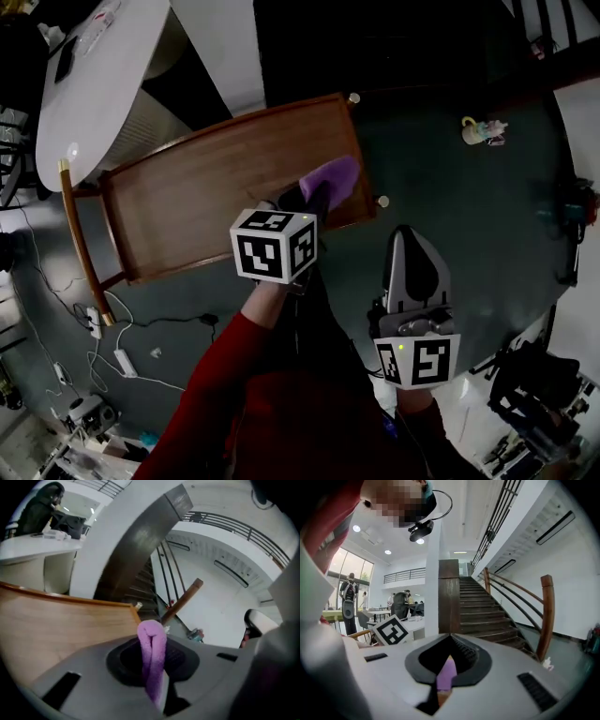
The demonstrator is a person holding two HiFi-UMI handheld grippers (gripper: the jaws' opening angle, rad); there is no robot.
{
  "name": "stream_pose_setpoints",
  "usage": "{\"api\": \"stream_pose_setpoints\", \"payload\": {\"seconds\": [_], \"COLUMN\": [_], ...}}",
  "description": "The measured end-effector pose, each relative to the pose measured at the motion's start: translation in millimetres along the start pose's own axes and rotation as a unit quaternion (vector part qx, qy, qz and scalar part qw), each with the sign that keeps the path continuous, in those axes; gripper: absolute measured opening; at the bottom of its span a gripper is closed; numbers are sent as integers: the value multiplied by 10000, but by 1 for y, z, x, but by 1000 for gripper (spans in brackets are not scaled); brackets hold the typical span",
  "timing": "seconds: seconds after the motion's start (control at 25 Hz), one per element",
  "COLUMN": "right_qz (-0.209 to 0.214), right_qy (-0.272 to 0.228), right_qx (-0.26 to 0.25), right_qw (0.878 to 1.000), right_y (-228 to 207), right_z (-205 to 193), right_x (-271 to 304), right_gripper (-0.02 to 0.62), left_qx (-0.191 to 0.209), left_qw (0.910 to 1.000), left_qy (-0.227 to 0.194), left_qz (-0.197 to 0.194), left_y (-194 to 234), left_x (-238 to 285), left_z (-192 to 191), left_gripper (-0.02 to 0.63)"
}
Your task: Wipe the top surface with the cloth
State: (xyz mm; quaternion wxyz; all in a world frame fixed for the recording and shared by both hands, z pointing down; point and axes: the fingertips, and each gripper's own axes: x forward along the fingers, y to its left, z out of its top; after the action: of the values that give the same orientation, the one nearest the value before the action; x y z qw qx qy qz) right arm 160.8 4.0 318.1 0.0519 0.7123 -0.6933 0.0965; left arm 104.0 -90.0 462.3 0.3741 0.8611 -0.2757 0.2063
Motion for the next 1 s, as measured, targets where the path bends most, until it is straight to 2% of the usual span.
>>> {"api": "stream_pose_setpoints", "payload": {"seconds": [0.08, 0.16, 0.28, 0.4, 0.56, 0.72, 0.84, 1.0], "right_qz": [-238, -407, -505, -426, 20, 610, 1083, 1684], "right_qy": [10, 5, 55, 196, 136, 131, 116, 122], "right_qx": [50, 70, 87, 90, -33, -142, -226, -330], "right_qw": [9997, 9991, 9987, 9989, 9999, 9979, 9938, 9851], "right_y": [-11, -19, -27, -31, -16, 19, 47, 86], "right_z": [-2, -3, -5, -8, -2, 3, 7, 7], "right_x": [-11, -21, -28, -27, -7, 18, 31, 51], "right_gripper": [12, 12, 12, 12, 12, 12, 12, 12], "left_qx": [-23, -32, -255, -532, -467, -585, -769, -1035], "left_qw": [9992, 9981, 9969, 9951, 9951, 9888, 9778, 9547], "left_qy": [234, 432, 649, 811, 732, 538, 407, 205], "left_qz": [-331, -427, -357, -204, 469, 1262, 1907, 2783], "left_y": [-25, -35, -29, -12, 40, 115, 167, 232], "left_x": [23, 35, 42, 43, 18, -48, -107, -186], "left_z": [-10, -21, -38, -53, -55, -56, -67, -85], "left_gripper": [64, 64, 64, 64, 64, 64, 64, 64]}}
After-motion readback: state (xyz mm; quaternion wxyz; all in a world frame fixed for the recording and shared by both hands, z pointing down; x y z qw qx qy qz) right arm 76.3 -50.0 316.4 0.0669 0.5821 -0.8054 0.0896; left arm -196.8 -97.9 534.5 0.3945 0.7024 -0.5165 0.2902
